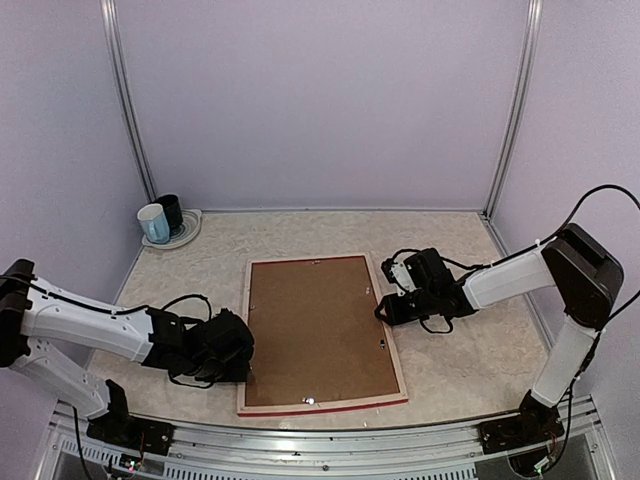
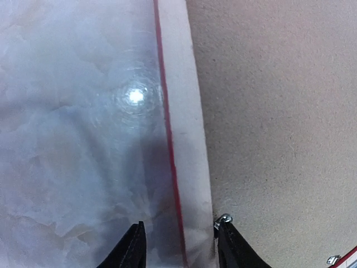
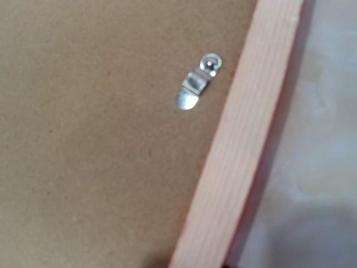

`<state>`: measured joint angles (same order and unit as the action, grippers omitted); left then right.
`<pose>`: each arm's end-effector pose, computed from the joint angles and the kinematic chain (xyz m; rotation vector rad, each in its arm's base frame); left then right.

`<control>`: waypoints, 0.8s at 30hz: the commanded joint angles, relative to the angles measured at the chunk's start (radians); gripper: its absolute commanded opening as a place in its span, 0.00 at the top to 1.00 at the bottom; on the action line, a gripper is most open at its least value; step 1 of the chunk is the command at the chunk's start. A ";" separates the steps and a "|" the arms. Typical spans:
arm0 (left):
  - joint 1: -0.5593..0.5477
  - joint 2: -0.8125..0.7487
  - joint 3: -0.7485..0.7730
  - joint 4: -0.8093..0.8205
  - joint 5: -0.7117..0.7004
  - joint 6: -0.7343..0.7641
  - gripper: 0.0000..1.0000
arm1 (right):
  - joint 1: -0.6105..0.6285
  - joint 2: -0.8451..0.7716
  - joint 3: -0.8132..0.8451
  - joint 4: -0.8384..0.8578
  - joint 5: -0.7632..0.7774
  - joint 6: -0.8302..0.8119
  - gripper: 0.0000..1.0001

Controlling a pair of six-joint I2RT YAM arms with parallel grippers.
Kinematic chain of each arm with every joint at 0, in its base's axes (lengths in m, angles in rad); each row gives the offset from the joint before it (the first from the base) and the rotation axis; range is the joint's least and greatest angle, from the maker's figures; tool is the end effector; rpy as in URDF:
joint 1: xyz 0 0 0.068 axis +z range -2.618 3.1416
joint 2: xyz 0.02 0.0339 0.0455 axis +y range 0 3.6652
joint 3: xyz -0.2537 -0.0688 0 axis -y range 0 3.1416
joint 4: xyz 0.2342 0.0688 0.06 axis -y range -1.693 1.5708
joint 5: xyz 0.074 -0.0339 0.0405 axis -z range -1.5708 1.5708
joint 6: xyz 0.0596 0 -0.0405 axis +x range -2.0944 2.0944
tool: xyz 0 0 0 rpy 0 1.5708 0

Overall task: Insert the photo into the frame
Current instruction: Press the fastener onto the backboard.

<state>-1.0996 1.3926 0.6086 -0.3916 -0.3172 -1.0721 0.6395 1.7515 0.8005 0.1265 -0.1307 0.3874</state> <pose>0.1226 -0.1996 0.1197 -0.0487 2.6684 -0.2736 0.2688 0.2096 0.1096 -0.3752 2.4549 0.6189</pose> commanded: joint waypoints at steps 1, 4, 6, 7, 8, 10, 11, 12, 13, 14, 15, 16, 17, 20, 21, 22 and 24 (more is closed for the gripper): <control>0.006 -0.084 0.040 -0.110 -0.113 0.031 0.51 | -0.008 0.037 -0.006 -0.040 -0.012 -0.005 0.71; 0.021 -0.133 0.083 -0.121 -0.156 0.068 0.36 | -0.007 0.034 -0.006 -0.037 -0.020 -0.006 0.70; 0.041 -0.161 0.100 -0.107 -0.168 0.095 0.26 | -0.008 0.029 -0.011 -0.028 -0.035 -0.007 0.71; 0.061 -0.175 0.101 -0.095 -0.158 0.109 0.22 | -0.008 0.025 -0.013 -0.022 -0.044 -0.008 0.70; 0.088 -0.182 0.099 -0.076 -0.140 0.126 0.18 | -0.008 0.021 -0.016 -0.017 -0.053 -0.009 0.70; 0.146 -0.183 0.087 -0.031 -0.098 0.162 0.13 | -0.008 0.014 -0.020 -0.007 -0.072 -0.013 0.70; 0.171 -0.180 0.082 -0.013 -0.086 0.174 0.09 | -0.008 0.011 -0.022 -0.004 -0.080 -0.015 0.70; 0.196 -0.173 0.077 0.001 -0.073 0.189 0.06 | -0.008 0.007 -0.023 -0.002 -0.086 -0.018 0.69; 0.217 -0.167 0.074 0.017 -0.063 0.207 0.04 | -0.008 0.003 -0.026 0.000 -0.091 -0.020 0.68; 0.237 -0.152 0.070 0.034 -0.055 0.223 0.02 | -0.008 -0.002 -0.028 0.005 -0.095 -0.022 0.66; 0.255 -0.143 0.066 0.052 -0.048 0.240 0.01 | -0.008 -0.006 -0.030 0.006 -0.099 -0.024 0.62; 0.270 -0.130 0.062 0.076 -0.037 0.258 0.01 | -0.008 -0.009 -0.032 0.007 -0.103 -0.025 0.59; 0.290 -0.115 0.055 0.103 -0.025 0.274 0.01 | -0.008 -0.012 -0.031 0.008 -0.106 -0.027 0.56; 0.331 -0.079 0.036 0.167 0.015 0.306 0.01 | -0.008 -0.028 -0.037 0.013 -0.105 -0.029 0.48; 0.339 -0.063 0.029 0.186 0.021 0.315 0.01 | -0.008 -0.035 -0.039 0.014 -0.104 -0.030 0.45; 0.347 -0.048 0.023 0.202 0.028 0.323 0.01 | -0.008 -0.043 -0.043 0.016 -0.104 -0.033 0.44; 0.363 -0.023 0.007 0.243 0.046 0.341 0.01 | -0.008 -0.062 -0.046 0.018 -0.101 -0.041 0.41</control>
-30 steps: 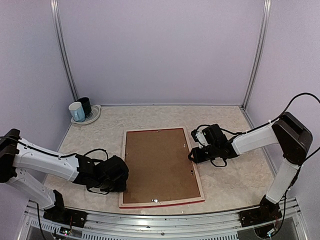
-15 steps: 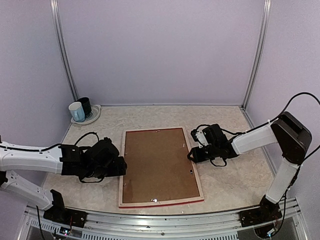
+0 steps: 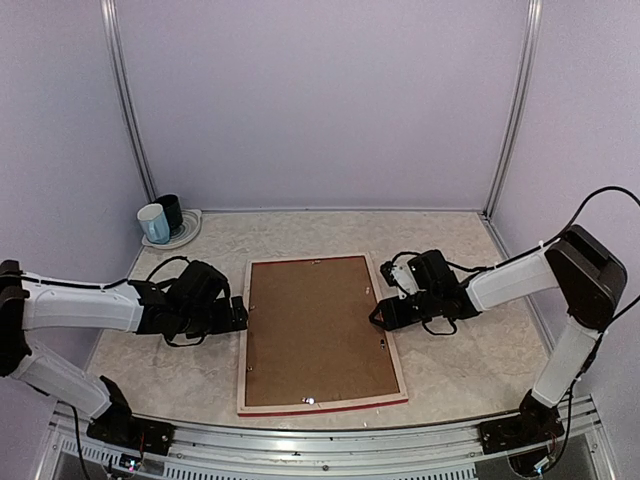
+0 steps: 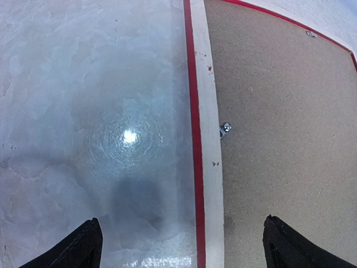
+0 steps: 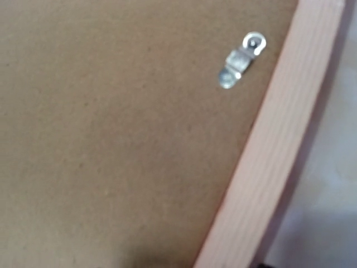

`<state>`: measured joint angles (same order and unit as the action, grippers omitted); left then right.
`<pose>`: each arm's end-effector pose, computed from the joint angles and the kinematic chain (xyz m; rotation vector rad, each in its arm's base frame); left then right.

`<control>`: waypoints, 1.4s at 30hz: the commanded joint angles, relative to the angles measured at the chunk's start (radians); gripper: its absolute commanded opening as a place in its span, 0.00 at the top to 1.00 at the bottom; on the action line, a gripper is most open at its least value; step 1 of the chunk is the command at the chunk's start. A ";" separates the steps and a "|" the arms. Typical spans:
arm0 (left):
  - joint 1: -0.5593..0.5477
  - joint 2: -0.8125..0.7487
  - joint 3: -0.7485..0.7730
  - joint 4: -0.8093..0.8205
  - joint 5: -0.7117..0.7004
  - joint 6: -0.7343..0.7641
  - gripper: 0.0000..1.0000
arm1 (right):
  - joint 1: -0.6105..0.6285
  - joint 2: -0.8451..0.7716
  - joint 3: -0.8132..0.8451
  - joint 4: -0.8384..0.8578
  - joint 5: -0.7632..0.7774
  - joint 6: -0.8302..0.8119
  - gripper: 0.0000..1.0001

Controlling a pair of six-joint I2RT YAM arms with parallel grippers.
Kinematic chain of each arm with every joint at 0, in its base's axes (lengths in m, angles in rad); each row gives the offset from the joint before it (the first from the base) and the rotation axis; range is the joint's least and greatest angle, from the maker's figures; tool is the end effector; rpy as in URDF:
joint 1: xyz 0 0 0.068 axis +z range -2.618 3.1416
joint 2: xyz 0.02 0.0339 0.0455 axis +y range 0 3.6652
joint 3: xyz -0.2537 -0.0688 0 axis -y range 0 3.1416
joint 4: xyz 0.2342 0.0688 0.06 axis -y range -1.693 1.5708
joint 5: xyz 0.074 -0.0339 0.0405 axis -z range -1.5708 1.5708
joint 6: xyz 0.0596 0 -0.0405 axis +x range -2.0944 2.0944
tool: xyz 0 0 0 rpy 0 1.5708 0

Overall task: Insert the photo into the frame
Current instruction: Press the fastener onto the backboard.

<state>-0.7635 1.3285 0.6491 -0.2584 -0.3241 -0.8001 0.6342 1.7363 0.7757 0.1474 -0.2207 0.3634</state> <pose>0.1982 -0.1635 0.1541 -0.1766 2.4550 -0.2820 0.2629 0.2096 0.1102 -0.4438 2.4463 0.7146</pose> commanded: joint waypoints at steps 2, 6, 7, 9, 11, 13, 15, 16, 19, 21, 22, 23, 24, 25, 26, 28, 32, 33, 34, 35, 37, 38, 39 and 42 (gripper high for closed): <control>0.038 0.059 -0.047 0.150 0.073 0.084 0.01 | -0.002 -0.071 -0.029 0.004 0.001 -0.019 0.37; 0.044 0.093 -0.054 0.186 0.081 0.105 0.01 | -0.002 -0.120 -0.026 0.003 0.049 0.015 0.28; 0.044 0.103 -0.055 0.191 0.078 0.110 0.02 | -0.002 -0.125 -0.011 -0.007 0.060 0.023 0.27; 0.045 0.118 -0.058 0.203 0.071 0.121 0.04 | -0.002 -0.122 0.038 -0.057 0.098 0.036 0.26; 0.046 0.132 -0.066 0.221 0.069 0.130 0.07 | -0.002 -0.101 0.107 -0.134 0.146 0.048 0.26; 0.048 0.139 -0.082 0.245 0.074 0.137 0.10 | -0.002 -0.073 0.180 -0.187 0.177 0.049 0.27; 0.051 0.140 -0.101 0.250 0.082 0.145 0.12 | -0.002 -0.035 0.252 -0.230 0.200 0.056 0.27; 0.054 0.138 -0.107 0.277 0.085 0.151 0.12 | -0.002 -0.010 0.306 -0.254 0.212 0.060 0.28; 0.060 0.130 -0.130 0.302 0.089 0.175 0.14 | -0.002 0.075 0.424 -0.325 0.247 0.081 0.30; 0.067 0.125 -0.143 0.319 0.098 0.191 0.15 | -0.003 0.147 0.492 -0.367 0.260 0.094 0.31; 0.073 0.124 -0.146 0.326 0.104 0.198 0.16 | -0.002 0.173 0.522 -0.388 0.267 0.105 0.32; 0.077 0.124 -0.150 0.332 0.112 0.204 0.16 | -0.002 0.198 0.542 -0.407 0.274 0.115 0.32; 0.081 0.125 -0.156 0.340 0.120 0.209 0.16 | -0.003 0.216 0.556 -0.415 0.276 0.123 0.32; 0.083 0.124 -0.162 0.352 0.130 0.212 0.17 | -0.002 0.226 0.559 -0.417 0.274 0.130 0.32; 0.084 0.121 -0.170 0.364 0.138 0.214 0.17 | -0.002 0.233 0.560 -0.416 0.277 0.137 0.33; 0.085 0.121 -0.178 0.379 0.149 0.221 0.17 | -0.002 0.239 0.555 -0.419 0.287 0.151 0.33; 0.088 0.133 -0.189 0.410 0.168 0.230 0.20 | -0.002 0.236 0.536 -0.420 0.292 0.163 0.35; 0.089 0.137 -0.191 0.418 0.175 0.234 0.20 | -0.002 0.239 0.534 -0.420 0.289 0.166 0.36; 0.089 0.140 -0.190 0.426 0.184 0.238 0.20 | -0.002 0.241 0.531 -0.422 0.286 0.168 0.36; 0.090 0.145 -0.190 0.433 0.191 0.242 0.20 | -0.002 0.242 0.528 -0.421 0.281 0.171 0.36; 0.090 0.153 -0.190 0.444 0.203 0.251 0.20 | -0.002 0.245 0.524 -0.419 0.270 0.174 0.37; 0.090 0.154 -0.193 0.453 0.209 0.254 0.20 | -0.002 0.249 0.523 -0.420 0.266 0.176 0.38; 0.090 0.158 -0.195 0.462 0.218 0.256 0.20 | -0.002 0.252 0.524 -0.420 0.265 0.177 0.38; 0.090 0.172 -0.198 0.478 0.234 0.256 0.21 | -0.002 0.261 0.527 -0.427 0.271 0.180 0.41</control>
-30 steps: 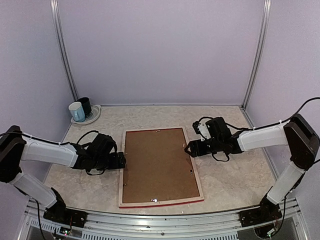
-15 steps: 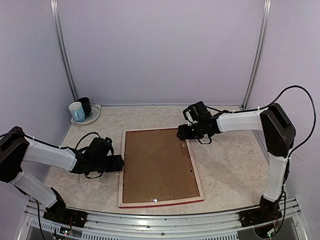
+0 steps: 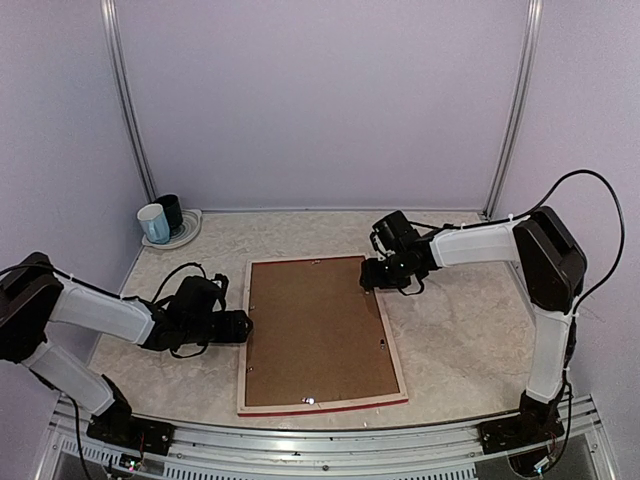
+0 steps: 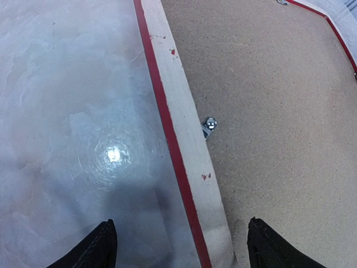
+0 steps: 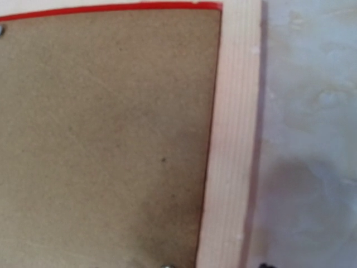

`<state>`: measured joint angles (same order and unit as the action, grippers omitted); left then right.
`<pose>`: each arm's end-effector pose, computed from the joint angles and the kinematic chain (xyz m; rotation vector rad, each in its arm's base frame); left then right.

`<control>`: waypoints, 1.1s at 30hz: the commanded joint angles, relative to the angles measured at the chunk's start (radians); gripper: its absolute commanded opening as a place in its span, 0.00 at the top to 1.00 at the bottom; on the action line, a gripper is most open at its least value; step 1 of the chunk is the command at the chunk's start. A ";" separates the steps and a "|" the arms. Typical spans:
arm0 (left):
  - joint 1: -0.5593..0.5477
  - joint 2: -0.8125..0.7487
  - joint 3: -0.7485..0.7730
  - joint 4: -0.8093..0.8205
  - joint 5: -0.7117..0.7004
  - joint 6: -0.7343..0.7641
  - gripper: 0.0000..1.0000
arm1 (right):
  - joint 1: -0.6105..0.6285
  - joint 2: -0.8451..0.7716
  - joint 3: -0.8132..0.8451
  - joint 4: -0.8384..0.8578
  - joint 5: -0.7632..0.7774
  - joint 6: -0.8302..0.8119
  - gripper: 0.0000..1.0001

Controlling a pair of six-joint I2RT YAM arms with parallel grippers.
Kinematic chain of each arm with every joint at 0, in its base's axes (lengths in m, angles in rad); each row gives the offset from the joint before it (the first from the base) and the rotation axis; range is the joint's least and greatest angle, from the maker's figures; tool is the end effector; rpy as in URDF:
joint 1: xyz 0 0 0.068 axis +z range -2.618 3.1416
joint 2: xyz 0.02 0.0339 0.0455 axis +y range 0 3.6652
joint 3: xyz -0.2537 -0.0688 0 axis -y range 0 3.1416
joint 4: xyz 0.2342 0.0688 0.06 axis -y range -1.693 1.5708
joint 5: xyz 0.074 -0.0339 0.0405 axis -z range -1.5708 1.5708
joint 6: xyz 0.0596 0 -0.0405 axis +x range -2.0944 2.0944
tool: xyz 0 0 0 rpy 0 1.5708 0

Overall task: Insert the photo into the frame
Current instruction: Press the fastener onto the backboard.

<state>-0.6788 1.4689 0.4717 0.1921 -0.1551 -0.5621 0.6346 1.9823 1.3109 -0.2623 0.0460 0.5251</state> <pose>0.2111 -0.1584 0.1059 0.0650 2.4018 -0.4105 0.3411 0.2477 0.1400 -0.1204 2.5508 0.4123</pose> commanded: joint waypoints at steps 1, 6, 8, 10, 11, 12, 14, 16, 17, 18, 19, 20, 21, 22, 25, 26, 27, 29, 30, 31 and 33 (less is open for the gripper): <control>0.005 0.035 -0.022 0.031 0.067 0.020 0.21 | -0.001 0.018 -0.010 -0.018 0.004 0.019 0.41; 0.012 0.064 -0.020 0.038 0.087 0.019 0.27 | -0.003 0.039 0.004 -0.026 0.007 0.019 0.41; 0.017 0.069 -0.025 0.045 0.098 0.016 0.29 | -0.003 0.046 0.010 -0.028 0.008 0.020 0.42; 0.022 0.069 -0.031 0.051 0.107 0.016 0.32 | -0.003 0.050 0.013 -0.027 0.008 0.022 0.43; 0.023 0.070 -0.031 0.053 0.110 0.015 0.34 | -0.003 0.050 0.015 -0.025 0.008 0.022 0.44; 0.025 0.072 -0.033 0.054 0.113 0.014 0.35 | -0.003 0.051 0.016 -0.024 0.007 0.023 0.44; 0.031 0.078 -0.033 0.059 0.125 0.013 0.35 | -0.002 0.052 0.016 -0.023 0.010 0.023 0.45; 0.036 0.084 -0.034 0.061 0.133 0.013 0.35 | -0.002 0.055 0.020 -0.027 0.014 0.019 0.48; 0.037 0.084 -0.034 0.062 0.136 0.013 0.35 | -0.003 0.058 0.023 -0.030 0.013 0.017 0.49; 0.039 0.084 -0.035 0.062 0.138 0.013 0.36 | -0.003 0.060 0.025 -0.033 0.012 0.015 0.50; 0.040 0.084 -0.036 0.062 0.138 0.013 0.36 | -0.003 0.062 0.025 -0.034 0.012 0.013 0.50; 0.042 0.084 -0.037 0.063 0.140 0.013 0.36 | -0.003 0.065 0.025 -0.034 0.013 0.011 0.50; 0.042 0.084 -0.037 0.063 0.141 0.013 0.36 | -0.002 0.067 0.025 -0.034 0.015 0.006 0.52; 0.042 0.084 -0.037 0.064 0.141 0.013 0.36 | -0.003 0.070 0.026 -0.035 0.015 0.005 0.53; 0.042 0.083 -0.038 0.066 0.143 0.013 0.37 | -0.002 0.078 0.031 -0.038 0.010 -0.003 0.55; 0.043 0.083 -0.037 0.066 0.144 0.013 0.36 | -0.002 0.079 0.029 -0.037 0.008 -0.007 0.55; 0.044 0.084 -0.037 0.066 0.144 0.013 0.37 | -0.003 0.080 0.027 -0.036 0.007 -0.009 0.56; 0.044 0.084 -0.037 0.066 0.146 0.013 0.37 | -0.003 0.081 0.023 -0.035 0.004 -0.016 0.59; 0.044 0.084 -0.037 0.066 0.147 0.013 0.36 | -0.003 0.081 0.022 -0.036 0.006 -0.019 0.60; 0.045 0.084 -0.037 0.065 0.148 0.013 0.37 | -0.003 0.080 0.023 -0.039 0.007 -0.023 0.61; 0.045 0.085 -0.036 0.066 0.149 0.013 0.37 | -0.002 0.078 0.023 -0.042 0.007 -0.031 0.63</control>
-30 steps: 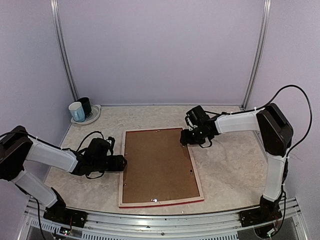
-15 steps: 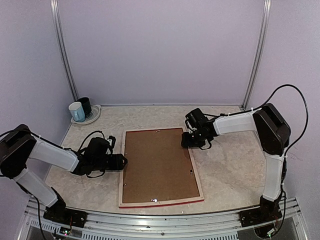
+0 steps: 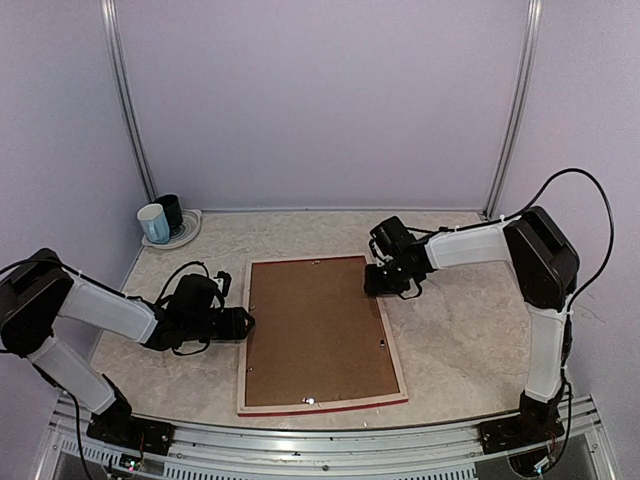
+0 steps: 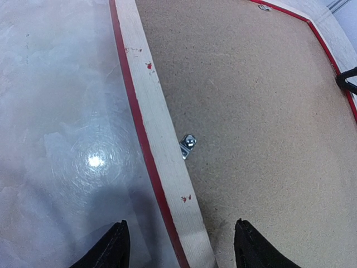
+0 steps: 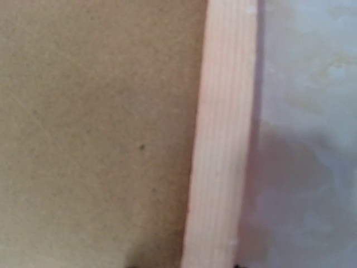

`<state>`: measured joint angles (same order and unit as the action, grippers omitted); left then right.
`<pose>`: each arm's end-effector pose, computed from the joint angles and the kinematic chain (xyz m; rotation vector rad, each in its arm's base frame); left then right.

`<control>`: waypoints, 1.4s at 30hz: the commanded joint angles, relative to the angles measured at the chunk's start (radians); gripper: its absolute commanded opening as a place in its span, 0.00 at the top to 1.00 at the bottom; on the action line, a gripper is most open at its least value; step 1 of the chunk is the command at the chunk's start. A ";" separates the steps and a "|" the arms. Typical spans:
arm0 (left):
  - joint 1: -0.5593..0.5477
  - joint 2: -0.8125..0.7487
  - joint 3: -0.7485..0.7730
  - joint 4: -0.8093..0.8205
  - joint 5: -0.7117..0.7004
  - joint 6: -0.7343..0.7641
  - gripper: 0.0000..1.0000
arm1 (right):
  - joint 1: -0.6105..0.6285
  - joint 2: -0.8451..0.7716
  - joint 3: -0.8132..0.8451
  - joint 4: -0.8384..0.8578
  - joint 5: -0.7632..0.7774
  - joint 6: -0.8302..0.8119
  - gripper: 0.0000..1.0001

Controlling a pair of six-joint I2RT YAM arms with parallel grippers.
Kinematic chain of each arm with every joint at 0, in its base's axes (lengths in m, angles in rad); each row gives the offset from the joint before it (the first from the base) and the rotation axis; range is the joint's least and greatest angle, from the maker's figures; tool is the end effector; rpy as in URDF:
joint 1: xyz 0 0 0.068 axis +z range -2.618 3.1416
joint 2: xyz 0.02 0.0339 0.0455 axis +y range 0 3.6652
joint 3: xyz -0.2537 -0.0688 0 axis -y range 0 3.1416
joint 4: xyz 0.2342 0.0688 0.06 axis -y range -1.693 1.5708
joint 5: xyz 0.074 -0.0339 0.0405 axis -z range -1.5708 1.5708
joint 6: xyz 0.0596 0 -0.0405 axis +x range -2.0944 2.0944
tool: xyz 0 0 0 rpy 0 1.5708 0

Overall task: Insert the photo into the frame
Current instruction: Press the fastener onto the backboard.

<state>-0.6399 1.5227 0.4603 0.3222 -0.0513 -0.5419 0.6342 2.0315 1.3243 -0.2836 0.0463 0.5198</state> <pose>0.2207 -0.1604 0.1015 0.0894 2.3701 -0.5321 0.3424 0.2484 0.1225 -0.1310 2.6028 0.3737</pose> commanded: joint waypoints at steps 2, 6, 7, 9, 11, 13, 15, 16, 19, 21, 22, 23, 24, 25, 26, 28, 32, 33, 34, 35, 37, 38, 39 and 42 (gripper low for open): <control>0.009 0.033 -0.026 -0.064 0.045 -0.008 0.37 | -0.002 0.026 0.010 -0.024 0.004 -0.037 0.66; 0.014 0.035 -0.027 -0.062 0.045 -0.009 0.37 | -0.001 0.030 0.019 -0.040 -0.004 -0.066 0.68; 0.014 0.035 -0.027 -0.061 0.045 -0.009 0.37 | -0.002 0.033 0.023 -0.045 -0.009 -0.075 0.69; 0.016 0.034 -0.028 -0.061 0.045 -0.009 0.37 | -0.002 0.044 0.031 -0.058 -0.017 -0.095 0.71; 0.017 0.034 -0.028 -0.060 0.045 -0.009 0.37 | -0.002 0.055 0.044 -0.071 -0.021 -0.113 0.72; 0.019 0.034 -0.029 -0.059 0.069 -0.009 0.37 | -0.002 0.069 0.060 -0.089 -0.027 -0.133 0.73; 0.020 0.036 -0.030 -0.058 0.072 -0.011 0.37 | -0.001 0.083 0.077 -0.109 -0.036 -0.152 0.74; 0.022 0.036 -0.029 -0.058 0.074 -0.010 0.37 | -0.001 0.088 0.086 -0.119 -0.042 -0.162 0.74; 0.023 0.039 -0.031 -0.057 0.074 -0.010 0.38 | -0.002 0.091 0.106 -0.148 -0.093 -0.179 0.69; 0.023 0.040 -0.029 -0.057 0.076 -0.010 0.38 | -0.002 0.090 0.120 -0.174 -0.109 -0.183 0.66; 0.023 0.040 -0.028 -0.057 0.077 -0.010 0.38 | -0.002 0.091 0.129 -0.191 -0.113 -0.186 0.64; 0.023 0.043 -0.028 -0.057 0.076 -0.010 0.40 | -0.002 0.093 0.139 -0.205 -0.119 -0.191 0.63; 0.023 0.046 -0.025 -0.058 0.077 -0.010 0.41 | -0.002 0.095 0.148 -0.219 -0.122 -0.195 0.62; 0.023 0.050 -0.023 -0.060 0.077 -0.009 0.41 | -0.002 0.096 0.154 -0.230 -0.125 -0.198 0.61; 0.023 0.057 -0.020 -0.060 0.078 -0.009 0.42 | -0.002 0.097 0.162 -0.241 -0.126 -0.203 0.61; 0.023 0.064 -0.018 -0.061 0.081 -0.008 0.42 | -0.003 0.098 0.170 -0.255 -0.119 -0.207 0.60; 0.023 0.064 -0.020 -0.060 0.082 -0.009 0.43 | -0.002 0.104 0.185 -0.271 -0.085 -0.212 0.62; 0.023 0.063 -0.019 -0.060 0.081 -0.009 0.43 | -0.001 0.105 0.186 -0.274 -0.074 -0.214 0.63; 0.023 0.064 -0.020 -0.060 0.081 -0.009 0.43 | -0.002 0.107 0.188 -0.277 -0.063 -0.216 0.63; 0.023 0.064 -0.019 -0.060 0.081 -0.009 0.43 | -0.002 0.108 0.190 -0.277 -0.055 -0.218 0.65; 0.023 0.064 -0.019 -0.060 0.081 -0.009 0.43 | -0.002 0.110 0.190 -0.274 -0.054 -0.220 0.68; 0.023 0.065 -0.019 -0.060 0.081 -0.008 0.43 | -0.002 0.111 0.190 -0.272 -0.035 -0.223 0.70; 0.023 0.065 -0.020 -0.059 0.082 -0.007 0.45 | -0.002 0.115 0.190 -0.270 -0.031 -0.225 0.73; 0.023 0.066 -0.020 -0.057 0.087 -0.007 0.47 | -0.001 0.125 0.189 -0.259 -0.022 -0.224 0.78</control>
<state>-0.6201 1.5490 0.4610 0.3653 -0.0055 -0.5419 0.6300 2.1078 1.5105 -0.5110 -0.0044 0.3084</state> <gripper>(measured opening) 0.545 0.232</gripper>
